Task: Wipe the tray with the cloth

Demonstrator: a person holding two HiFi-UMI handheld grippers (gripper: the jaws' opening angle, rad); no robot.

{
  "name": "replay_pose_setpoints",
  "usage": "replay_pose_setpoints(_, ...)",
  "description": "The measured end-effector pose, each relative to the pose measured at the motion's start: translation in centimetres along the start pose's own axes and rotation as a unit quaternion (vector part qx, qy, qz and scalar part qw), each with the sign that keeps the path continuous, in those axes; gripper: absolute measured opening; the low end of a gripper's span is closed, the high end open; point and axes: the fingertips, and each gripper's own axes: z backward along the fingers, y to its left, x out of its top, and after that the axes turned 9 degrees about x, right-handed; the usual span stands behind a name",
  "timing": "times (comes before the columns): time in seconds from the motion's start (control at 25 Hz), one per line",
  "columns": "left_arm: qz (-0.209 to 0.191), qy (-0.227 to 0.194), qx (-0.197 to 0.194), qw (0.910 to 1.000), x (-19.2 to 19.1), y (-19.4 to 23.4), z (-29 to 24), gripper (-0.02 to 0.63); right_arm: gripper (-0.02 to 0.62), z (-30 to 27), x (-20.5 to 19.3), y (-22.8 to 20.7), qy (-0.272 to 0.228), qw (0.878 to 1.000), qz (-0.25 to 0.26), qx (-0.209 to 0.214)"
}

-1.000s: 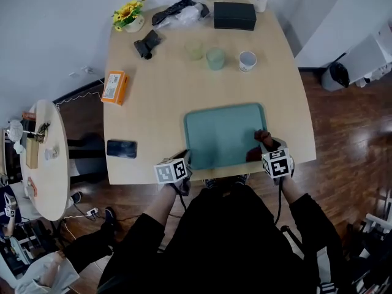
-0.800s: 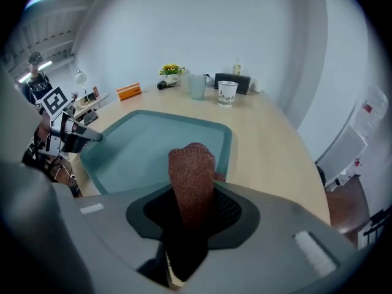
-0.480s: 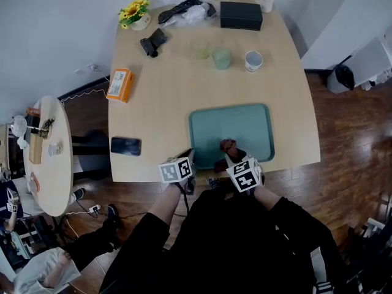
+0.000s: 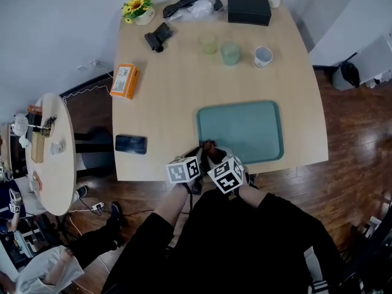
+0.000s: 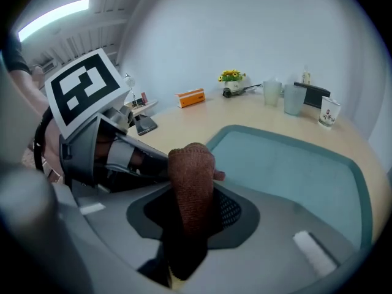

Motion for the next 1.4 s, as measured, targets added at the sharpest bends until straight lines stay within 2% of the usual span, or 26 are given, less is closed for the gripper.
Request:
replay_pose_setpoints(0.2,-0.006,-0.004,0.005,1.0000,-0.2,-0.3,0.1,0.005,0.118,-0.2,0.9,-1.2,0.016,1.000,0.027,0.000)
replay_pose_setpoints(0.44,-0.009,-0.004,0.003,0.9999,0.0,-0.7,-0.2,0.005,0.119,-2.0,6.5,-7.8,0.034,0.997,0.070,-0.013)
replay_pose_setpoints(0.6,-0.008,-0.003,0.002,1.0000,-0.1,-0.6,-0.2,0.005,0.119,-3.1,9.7,-10.7,0.056,0.993,0.108,0.004)
replay_pose_setpoints(0.72,-0.007,-0.004,0.002,1.0000,-0.1,-0.4,-0.1,0.005,0.118,-3.6,10.0,-11.0,0.077,0.988,0.136,0.018)
replay_pose_setpoints(0.92,-0.011,-0.007,0.007,0.9999,0.0,-0.4,-0.2,0.005,0.119,-2.6,7.8,-9.1,0.103,0.979,0.165,0.057)
replay_pose_setpoints(1.16,-0.009,-0.006,0.005,0.9999,-0.1,-0.2,-0.2,0.005,0.120,1.6,0.6,-3.5,0.129,0.964,0.204,0.109)
replay_pose_setpoints(1.28,-0.011,-0.007,0.009,0.9999,-0.1,-0.2,-0.2,0.005,0.119,3.2,-3.0,-1.5,0.136,0.961,0.209,0.121)
replay_pose_setpoints(1.4,-0.012,-0.008,0.010,0.9998,0.0,-0.2,-0.2,0.005,0.118,3.6,-4.5,-0.7,0.134,0.961,0.212,0.119)
